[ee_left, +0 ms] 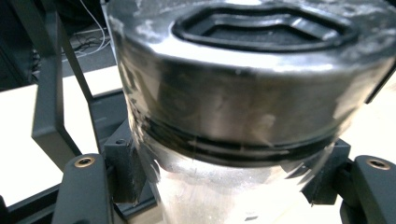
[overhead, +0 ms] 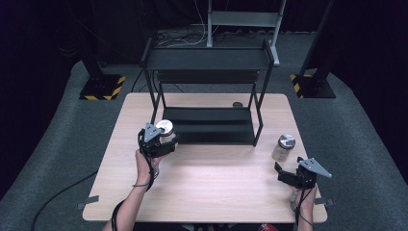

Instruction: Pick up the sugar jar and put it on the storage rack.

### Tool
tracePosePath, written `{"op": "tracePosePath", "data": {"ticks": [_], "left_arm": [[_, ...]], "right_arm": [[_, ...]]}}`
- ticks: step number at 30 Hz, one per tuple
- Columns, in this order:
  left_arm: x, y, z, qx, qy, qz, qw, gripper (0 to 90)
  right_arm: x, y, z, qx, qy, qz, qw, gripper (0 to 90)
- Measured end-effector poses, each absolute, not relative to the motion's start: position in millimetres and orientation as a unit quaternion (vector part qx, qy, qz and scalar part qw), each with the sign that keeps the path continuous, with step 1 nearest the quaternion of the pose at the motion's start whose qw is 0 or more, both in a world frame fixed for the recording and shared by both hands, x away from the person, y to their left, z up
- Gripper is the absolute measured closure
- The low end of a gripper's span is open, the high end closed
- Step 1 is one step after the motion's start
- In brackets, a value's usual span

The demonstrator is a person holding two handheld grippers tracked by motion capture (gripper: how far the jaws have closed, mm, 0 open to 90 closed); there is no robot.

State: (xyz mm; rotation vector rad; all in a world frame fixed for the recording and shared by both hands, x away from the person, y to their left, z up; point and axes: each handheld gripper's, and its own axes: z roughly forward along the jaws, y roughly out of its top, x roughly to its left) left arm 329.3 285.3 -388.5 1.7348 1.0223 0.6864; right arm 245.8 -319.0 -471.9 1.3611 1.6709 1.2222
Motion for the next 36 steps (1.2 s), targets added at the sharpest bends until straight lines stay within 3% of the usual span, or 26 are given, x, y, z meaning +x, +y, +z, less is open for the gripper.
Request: {"op": "tracePosePath", "data": {"ticks": [36], "left_arm": [[347.7,273.2,-344.8,0.721,0.390,0.301,0.488,30.2]], "right_arm": [[246.0,-317.8,-471.4,0.522,0.637,0.464,0.327,0.3]]}}
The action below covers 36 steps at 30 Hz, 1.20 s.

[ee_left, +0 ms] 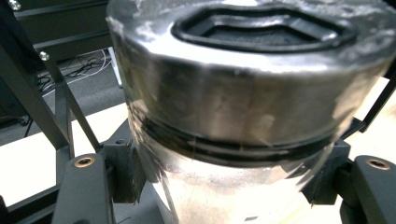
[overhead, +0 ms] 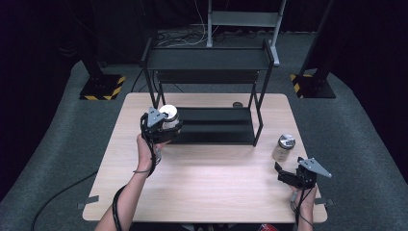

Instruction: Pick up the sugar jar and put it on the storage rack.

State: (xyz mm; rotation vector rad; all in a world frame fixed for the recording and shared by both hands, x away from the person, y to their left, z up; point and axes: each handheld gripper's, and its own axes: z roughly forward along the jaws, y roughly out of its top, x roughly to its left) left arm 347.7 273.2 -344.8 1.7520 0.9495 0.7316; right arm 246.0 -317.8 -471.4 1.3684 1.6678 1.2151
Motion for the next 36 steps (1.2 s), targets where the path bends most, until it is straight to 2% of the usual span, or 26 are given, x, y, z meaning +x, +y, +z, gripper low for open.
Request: {"op": "tracePosePath", "data": {"ticks": [36], "left_arm": [[374.8,263.5,-307.3,0.730,0.374,0.314,0.478,30.2]], "right_arm": [[247.9,-318.4,-469.8,0.523,0.640,0.461,0.322,0.3]]}}
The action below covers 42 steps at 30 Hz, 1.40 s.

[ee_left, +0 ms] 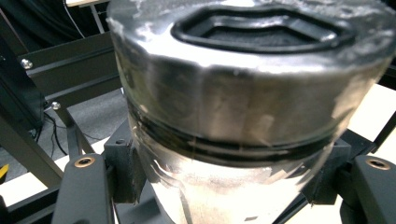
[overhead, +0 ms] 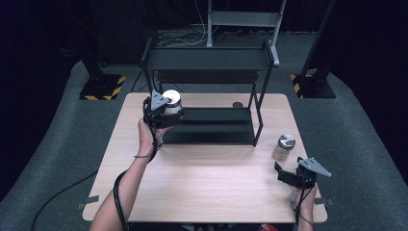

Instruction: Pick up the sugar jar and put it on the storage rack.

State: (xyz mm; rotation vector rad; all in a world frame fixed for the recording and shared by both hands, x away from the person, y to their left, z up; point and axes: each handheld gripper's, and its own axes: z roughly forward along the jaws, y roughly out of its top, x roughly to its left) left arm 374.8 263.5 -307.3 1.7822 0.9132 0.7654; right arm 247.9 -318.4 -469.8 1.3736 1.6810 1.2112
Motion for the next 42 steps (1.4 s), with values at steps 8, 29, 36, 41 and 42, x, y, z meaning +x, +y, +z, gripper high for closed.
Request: {"op": "tracePosePath", "data": {"ticks": [8,29,36,41,42], "left_arm": [[382.3,260.7,-299.1,0.732,0.371,0.310,0.479,30.2],[395.5,261.3,-273.3,0.735,0.365,0.304,0.484,30.2],[399.5,258.9,-266.7,0.737,0.362,0.302,0.483,30.2],[400.2,257.6,-261.8,0.738,0.360,0.304,0.484,30.2],[400.1,257.9,-261.1,0.737,0.359,0.303,0.485,30.2]], "right_arm": [[248.2,-318.6,-469.6,0.524,0.640,0.461,0.321,0.4],[248.3,-318.5,-469.4,0.524,0.640,0.461,0.321,0.5],[248.5,-318.5,-469.3,0.524,0.641,0.461,0.320,0.5],[248.5,-318.6,-469.4,0.524,0.641,0.461,0.321,0.5],[248.5,-318.5,-469.4,0.524,0.641,0.460,0.321,0.6]]}}
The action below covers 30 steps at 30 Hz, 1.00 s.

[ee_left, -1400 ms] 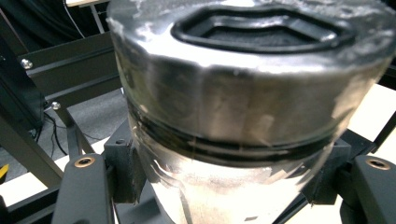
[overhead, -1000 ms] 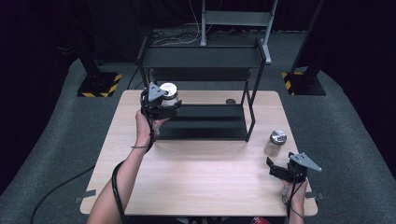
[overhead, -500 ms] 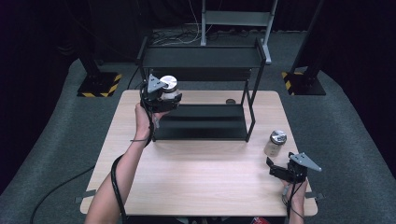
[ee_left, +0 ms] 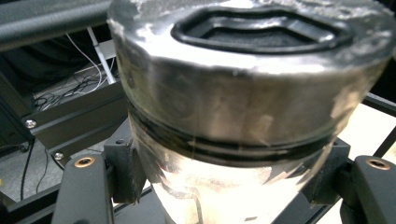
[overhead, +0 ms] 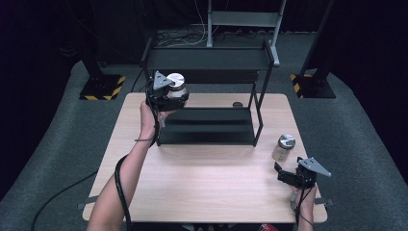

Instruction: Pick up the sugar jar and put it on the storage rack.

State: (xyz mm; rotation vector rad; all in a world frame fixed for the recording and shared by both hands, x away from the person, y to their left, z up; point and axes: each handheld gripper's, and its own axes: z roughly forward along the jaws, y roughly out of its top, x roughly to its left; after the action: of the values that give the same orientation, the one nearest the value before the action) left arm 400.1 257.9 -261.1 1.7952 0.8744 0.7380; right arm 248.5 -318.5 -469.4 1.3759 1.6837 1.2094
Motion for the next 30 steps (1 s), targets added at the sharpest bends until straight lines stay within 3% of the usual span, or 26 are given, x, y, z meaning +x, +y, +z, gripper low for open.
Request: {"op": "tracePosePath", "data": {"ticks": [30], "left_arm": [[392.2,262.6,-227.7,0.736,0.342,0.316,0.492,30.2]], "right_arm": [[248.6,-318.1,-469.3,0.524,0.641,0.460,0.321,0.7]]}}
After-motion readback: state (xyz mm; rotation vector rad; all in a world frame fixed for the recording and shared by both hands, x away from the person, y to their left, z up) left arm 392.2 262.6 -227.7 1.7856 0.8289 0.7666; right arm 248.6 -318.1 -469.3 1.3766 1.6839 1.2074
